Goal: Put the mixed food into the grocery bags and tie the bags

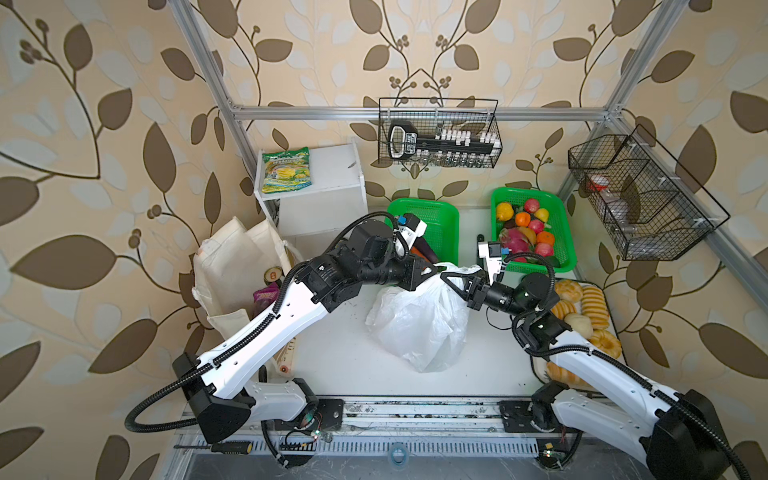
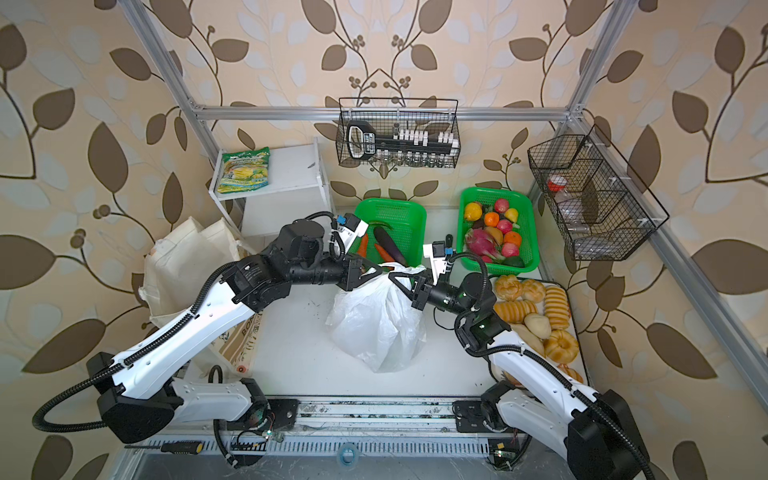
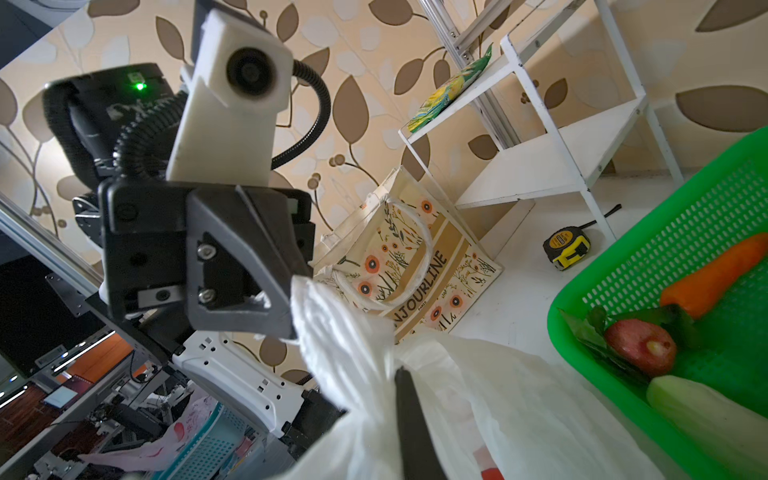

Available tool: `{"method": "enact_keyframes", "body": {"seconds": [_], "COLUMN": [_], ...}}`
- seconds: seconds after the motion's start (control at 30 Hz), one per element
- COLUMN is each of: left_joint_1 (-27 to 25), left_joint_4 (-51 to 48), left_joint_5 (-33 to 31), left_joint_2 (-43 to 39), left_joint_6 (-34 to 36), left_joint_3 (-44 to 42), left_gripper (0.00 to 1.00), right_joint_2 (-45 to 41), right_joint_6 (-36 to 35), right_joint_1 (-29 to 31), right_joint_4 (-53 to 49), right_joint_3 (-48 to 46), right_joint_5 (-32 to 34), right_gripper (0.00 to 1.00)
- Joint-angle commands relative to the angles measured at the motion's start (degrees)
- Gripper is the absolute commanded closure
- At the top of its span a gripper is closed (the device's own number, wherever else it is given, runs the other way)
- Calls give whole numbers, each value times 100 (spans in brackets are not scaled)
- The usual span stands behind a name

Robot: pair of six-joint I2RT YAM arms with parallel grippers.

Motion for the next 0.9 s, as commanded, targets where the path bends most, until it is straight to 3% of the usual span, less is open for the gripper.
{"method": "enact_keyframes", "body": {"seconds": [0.0,0.17,0.4,0.47,0.6,0.67,0.87], "left_joint_1": [-1,-344,-519,-560,-611,-656,-657], "left_joint_4": [221,214,-20,14,487,669,414], "left_joint_5": [620,696,59,-73,227,301,-100], "left_joint_2": [-202,-117,178,263,370,412,450], "left_joint_6": [-35,82,-52,-133,-386,-466,-500], "left_joint_3": [-117,-281,-527,-554,-554,-552,-613], "left_gripper": [95,89,87,82,78,70,69], "right_joint_2": [58,54,33,-2,-54,-64,-91], "right_joint_6": [283,424,344,289,137,68,-186], "right_joint_1": [-12,-30,-39,-41,-40,-45,-152], "right_joint_4": [-104,-148,-414,-490,-694,-787,-1183], "right_joint_3": [126,180,288,287,292,288,345], "right_joint_5": [418,509,253,163,88,58,-341], "right_gripper": [99,99,98,98,98,97,89]}}
